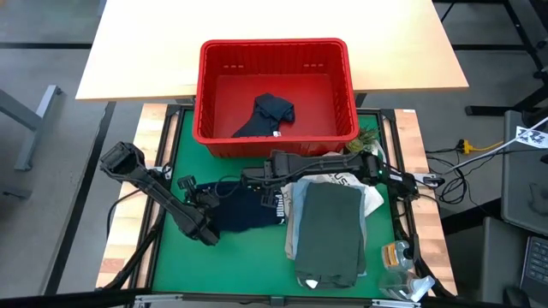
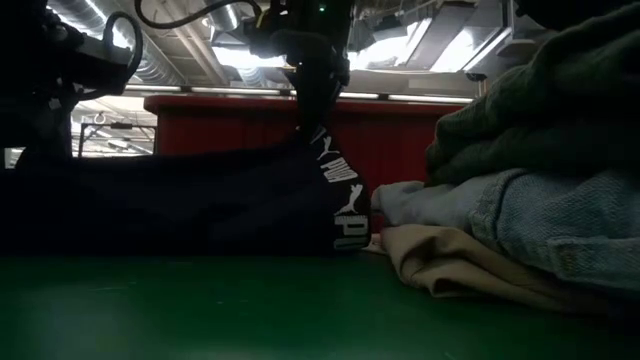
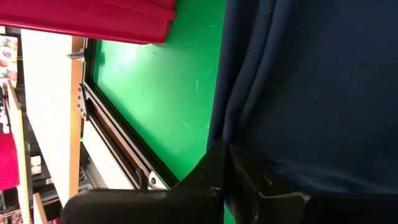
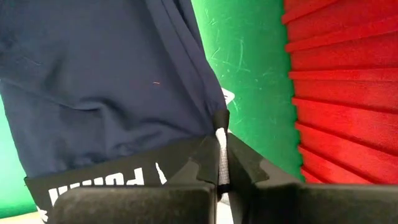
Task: Fold Laundry from Bin
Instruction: Fold the dark blue boxer
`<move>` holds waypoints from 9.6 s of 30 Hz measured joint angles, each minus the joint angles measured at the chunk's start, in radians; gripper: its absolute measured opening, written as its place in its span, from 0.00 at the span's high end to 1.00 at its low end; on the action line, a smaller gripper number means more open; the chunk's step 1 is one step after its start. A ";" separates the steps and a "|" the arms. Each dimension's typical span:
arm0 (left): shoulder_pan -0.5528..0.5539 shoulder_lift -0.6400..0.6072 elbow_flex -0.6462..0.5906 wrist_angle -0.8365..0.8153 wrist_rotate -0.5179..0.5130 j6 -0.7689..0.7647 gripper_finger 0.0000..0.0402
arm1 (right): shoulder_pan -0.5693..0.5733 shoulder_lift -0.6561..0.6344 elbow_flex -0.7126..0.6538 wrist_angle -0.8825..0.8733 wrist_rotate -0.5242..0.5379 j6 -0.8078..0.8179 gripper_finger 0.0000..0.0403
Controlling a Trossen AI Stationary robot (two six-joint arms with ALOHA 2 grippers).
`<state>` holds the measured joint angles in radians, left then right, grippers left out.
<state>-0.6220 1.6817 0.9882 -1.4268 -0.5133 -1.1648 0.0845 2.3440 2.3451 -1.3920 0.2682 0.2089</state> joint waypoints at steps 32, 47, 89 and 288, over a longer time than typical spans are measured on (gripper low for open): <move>0.061 0.000 0.000 0.057 0.004 0.004 0.68 | 0.000 0.000 0.000 -0.022 0.013 0.006 0.56; 0.319 0.000 0.000 0.320 0.106 0.509 0.82 | 0.000 0.013 -0.202 0.106 -0.318 0.018 0.59; 0.351 0.000 -0.142 0.191 0.136 0.460 1.00 | 0.000 0.020 -0.349 0.175 -0.365 0.033 0.59; 0.013 -0.336 -0.271 0.498 0.403 0.051 0.99 | 0.177 0.058 -0.277 0.236 -0.130 -0.061 0.59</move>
<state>-0.6090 1.3455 0.7174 -0.9285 -0.1103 -1.1133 0.2611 2.4020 2.0682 -1.1555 0.1383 0.1482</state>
